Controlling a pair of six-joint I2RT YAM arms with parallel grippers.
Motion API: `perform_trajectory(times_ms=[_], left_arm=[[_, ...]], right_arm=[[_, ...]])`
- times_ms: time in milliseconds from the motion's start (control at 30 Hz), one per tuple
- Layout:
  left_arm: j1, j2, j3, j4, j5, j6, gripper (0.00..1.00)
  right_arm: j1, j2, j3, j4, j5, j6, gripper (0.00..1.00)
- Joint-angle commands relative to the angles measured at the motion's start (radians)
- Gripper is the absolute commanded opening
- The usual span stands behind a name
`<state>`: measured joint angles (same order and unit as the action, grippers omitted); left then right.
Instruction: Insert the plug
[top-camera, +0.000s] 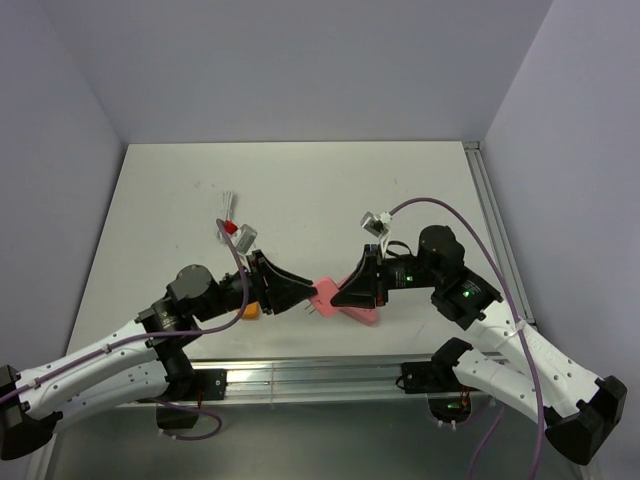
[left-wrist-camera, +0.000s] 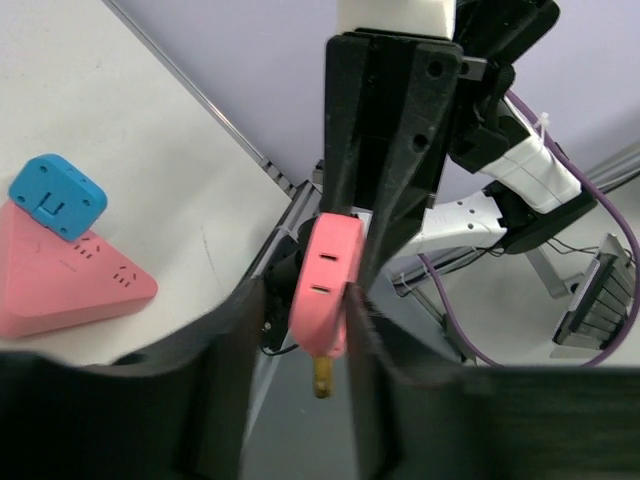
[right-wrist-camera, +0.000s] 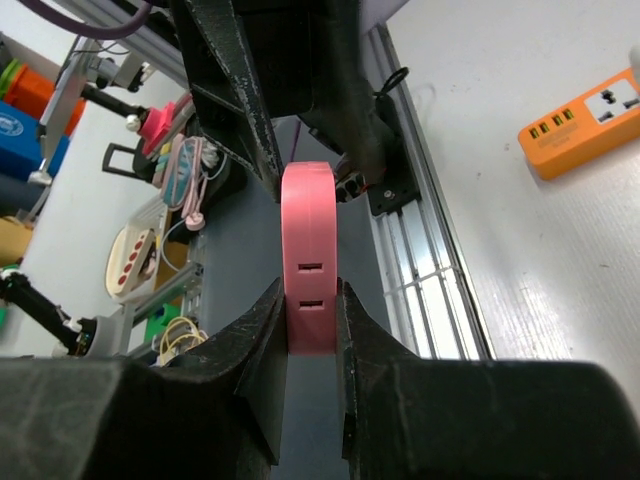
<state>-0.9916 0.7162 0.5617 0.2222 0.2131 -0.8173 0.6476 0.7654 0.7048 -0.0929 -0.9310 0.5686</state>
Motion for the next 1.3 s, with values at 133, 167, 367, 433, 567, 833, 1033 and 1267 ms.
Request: perform_trajectory(times_ms=[133,167,367,433,567,833,1033,1267], left_arm=[[0.005,0.026,0.024,0.078,0.078,-0.006,0.0],[0.007,0.031,0.021,0.1,0.094,-0.008,0.0],[0.011,0.057,0.026,0.118,0.167,-0.026,0.0],[0.013,0.06,0.021,0.126,0.17,-0.04,0.0],[0.018,0.068,0.018,0.154,0.187,-0.06,0.0],[0.022,0.083,0.015,0.172,0.204,-0.071,0.0],[0.025,0.088,0.014,0.178,0.206,-0.071,0.0],[0.025,0.092,0.015,0.18,0.207,-0.069,0.0]], right_arm=[[0.003,0.003,0.005,0.045,-0.011,0.01,0.05],[0.003,0.006,0.007,0.036,-0.018,0.001,0.12],[0.003,0.043,0.048,-0.053,-0.052,-0.093,0.46],[0.003,0.055,0.061,-0.064,-0.069,-0.111,0.47],[0.004,0.067,0.068,-0.05,-0.092,-0.116,0.48],[0.027,0.104,0.074,0.013,-0.131,-0.095,0.5],[0.058,0.141,0.09,0.045,-0.147,-0.076,0.52],[0.076,0.167,0.102,0.074,-0.149,-0.044,0.51]])
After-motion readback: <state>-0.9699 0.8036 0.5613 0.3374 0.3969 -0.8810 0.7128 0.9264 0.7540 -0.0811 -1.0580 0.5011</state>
